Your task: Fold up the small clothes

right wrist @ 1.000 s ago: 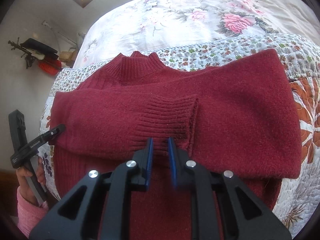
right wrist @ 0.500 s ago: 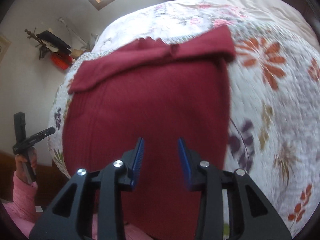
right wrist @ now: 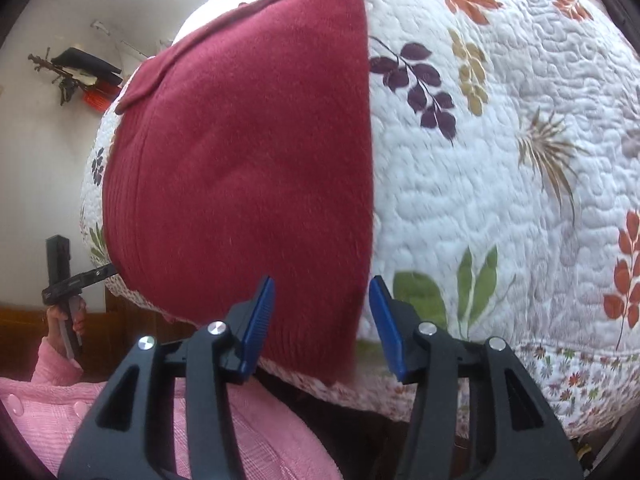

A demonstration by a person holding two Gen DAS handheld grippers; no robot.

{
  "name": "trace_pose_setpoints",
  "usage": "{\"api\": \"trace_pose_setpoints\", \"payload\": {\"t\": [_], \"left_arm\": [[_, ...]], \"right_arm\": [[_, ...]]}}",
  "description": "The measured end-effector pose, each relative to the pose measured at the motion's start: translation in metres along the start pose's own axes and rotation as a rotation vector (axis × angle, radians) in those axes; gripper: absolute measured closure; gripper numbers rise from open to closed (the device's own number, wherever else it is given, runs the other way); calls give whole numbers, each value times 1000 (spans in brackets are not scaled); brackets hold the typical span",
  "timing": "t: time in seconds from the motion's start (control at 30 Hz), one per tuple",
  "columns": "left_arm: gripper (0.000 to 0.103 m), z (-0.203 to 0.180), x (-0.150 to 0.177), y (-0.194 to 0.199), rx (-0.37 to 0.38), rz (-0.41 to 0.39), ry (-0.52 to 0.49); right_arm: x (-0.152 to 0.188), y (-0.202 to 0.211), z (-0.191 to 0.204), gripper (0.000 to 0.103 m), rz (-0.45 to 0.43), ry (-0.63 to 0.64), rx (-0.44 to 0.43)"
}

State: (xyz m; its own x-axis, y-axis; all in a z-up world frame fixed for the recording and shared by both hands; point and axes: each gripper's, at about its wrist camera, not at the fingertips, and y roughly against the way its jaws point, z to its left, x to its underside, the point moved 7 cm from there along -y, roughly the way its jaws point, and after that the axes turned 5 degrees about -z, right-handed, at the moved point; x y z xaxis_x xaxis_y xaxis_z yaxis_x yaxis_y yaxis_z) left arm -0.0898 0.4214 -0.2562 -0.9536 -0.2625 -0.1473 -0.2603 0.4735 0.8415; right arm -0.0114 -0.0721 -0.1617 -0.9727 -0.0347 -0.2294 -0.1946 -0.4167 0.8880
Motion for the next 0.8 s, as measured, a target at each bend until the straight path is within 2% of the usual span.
{"api": "trace_pose_setpoints", "payload": {"t": [0.1, 0.3, 0.37, 0.43, 0.47, 0.57, 0.67, 0.8], "left_arm": [[41, 7, 6, -13, -12, 17, 10], [41, -1, 5, -22, 13, 12, 6], [45, -4, -2, -22, 46, 12, 12], [57, -8, 0, -20, 91, 18, 8], [58, -10, 2, -21, 105, 19, 3], [58, -12, 1, -26, 102, 12, -11], [58, -7, -2, -30, 131, 14, 46], [59, -15, -3, -26, 134, 29, -2]], "right_arm": [[10, 1, -1, 51, 3, 5, -5], [23, -2, -7, 51, 13, -31, -29], [32, -1, -15, 48, 15, -54, -52], [40, -3, -21, 45, 26, -78, -54], [44, -5, -25, 45, 34, -89, -49], [54, -12, -32, 44, 59, -122, -77], [60, -22, -34, 44, 79, -147, -109], [61, -26, -30, 40, 79, -158, -133]]}}
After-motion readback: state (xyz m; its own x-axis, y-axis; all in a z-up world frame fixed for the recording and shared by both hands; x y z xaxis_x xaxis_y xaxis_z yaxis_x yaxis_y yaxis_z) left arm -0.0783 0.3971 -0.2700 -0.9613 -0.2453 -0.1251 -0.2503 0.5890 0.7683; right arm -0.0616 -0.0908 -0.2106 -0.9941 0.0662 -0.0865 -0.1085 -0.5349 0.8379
